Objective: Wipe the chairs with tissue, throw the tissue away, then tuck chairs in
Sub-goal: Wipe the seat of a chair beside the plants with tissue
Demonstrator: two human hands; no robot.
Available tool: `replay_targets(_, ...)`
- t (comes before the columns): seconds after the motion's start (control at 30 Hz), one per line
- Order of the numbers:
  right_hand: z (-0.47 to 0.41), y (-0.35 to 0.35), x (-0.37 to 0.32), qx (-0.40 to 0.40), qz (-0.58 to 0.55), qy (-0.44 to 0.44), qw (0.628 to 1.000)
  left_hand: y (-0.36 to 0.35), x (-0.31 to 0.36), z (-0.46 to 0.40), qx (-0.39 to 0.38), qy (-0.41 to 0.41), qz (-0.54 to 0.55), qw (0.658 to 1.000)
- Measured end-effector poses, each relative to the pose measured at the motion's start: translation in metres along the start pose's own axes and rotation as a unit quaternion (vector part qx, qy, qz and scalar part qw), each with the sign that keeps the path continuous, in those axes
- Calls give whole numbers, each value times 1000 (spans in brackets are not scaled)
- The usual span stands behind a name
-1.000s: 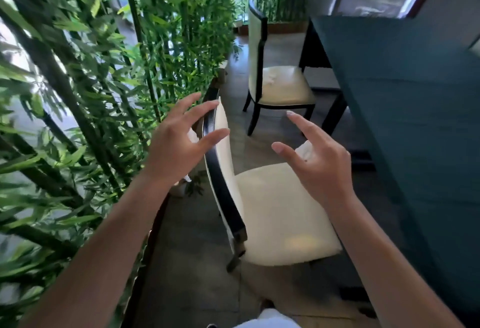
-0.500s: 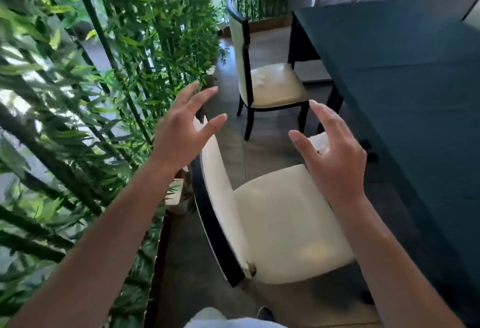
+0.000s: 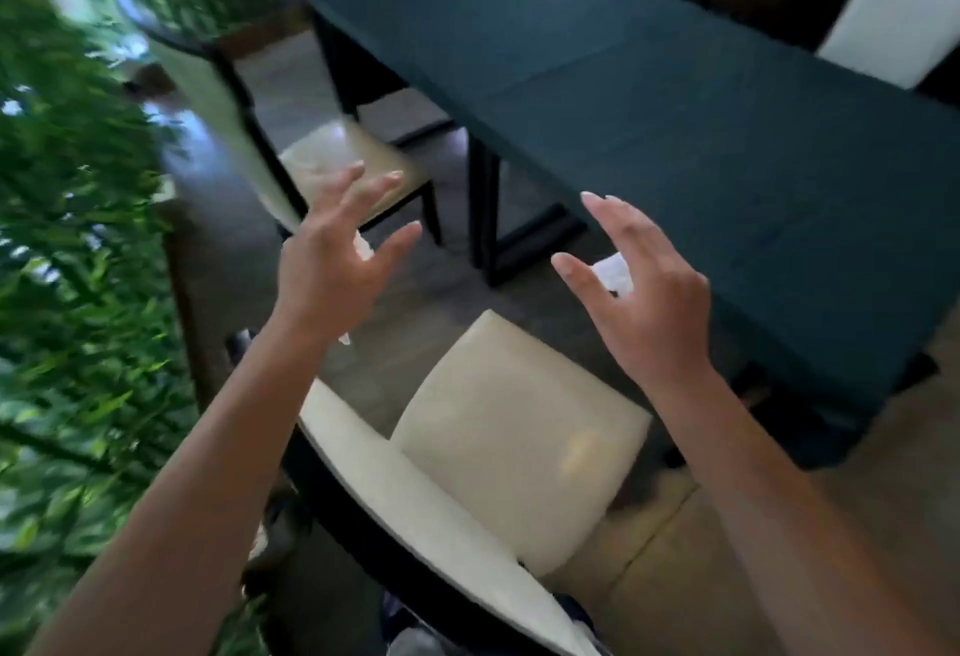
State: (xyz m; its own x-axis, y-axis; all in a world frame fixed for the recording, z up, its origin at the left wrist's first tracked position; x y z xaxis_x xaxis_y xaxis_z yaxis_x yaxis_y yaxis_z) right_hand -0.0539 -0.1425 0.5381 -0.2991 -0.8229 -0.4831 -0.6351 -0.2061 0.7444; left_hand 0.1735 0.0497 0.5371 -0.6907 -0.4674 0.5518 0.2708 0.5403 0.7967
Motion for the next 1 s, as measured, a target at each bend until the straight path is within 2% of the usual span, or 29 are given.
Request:
replay_targets(0.23,29,43,4,78,38,-122,989,-10,-1,-52,-77,-68,52,993)
replay_targets(0.4,39,53,11,88,76,-135,984,-29,28,-65,-112,-148,82,979)
replay_targets(0.7,54,73,11,120,97,-196,968,-50,44,-95,-112,-218,58,968)
replay_targets(0.83,57,91,6,144,156,-256,943,-60,53,-108,-111,-312,33,943)
replay_targets(1.0,46,55,-30,148,171,-305,925,-58,37,-139,-124,-345,41,929)
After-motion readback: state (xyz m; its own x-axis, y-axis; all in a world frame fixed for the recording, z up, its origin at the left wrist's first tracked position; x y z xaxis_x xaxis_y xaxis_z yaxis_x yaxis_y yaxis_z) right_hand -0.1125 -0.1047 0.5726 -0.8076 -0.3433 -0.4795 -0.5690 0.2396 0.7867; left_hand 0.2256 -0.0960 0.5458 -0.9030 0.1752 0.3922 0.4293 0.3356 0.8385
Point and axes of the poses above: each hand's wrist, its own z-axis away from the middle knuckle, its own y-axis out of the back of the hand, x = y × z, the point moved 9 cm from there along -z, towards the middle knuckle, and after that the axes turned 11 degrees about -x, right-handed, at the moved point
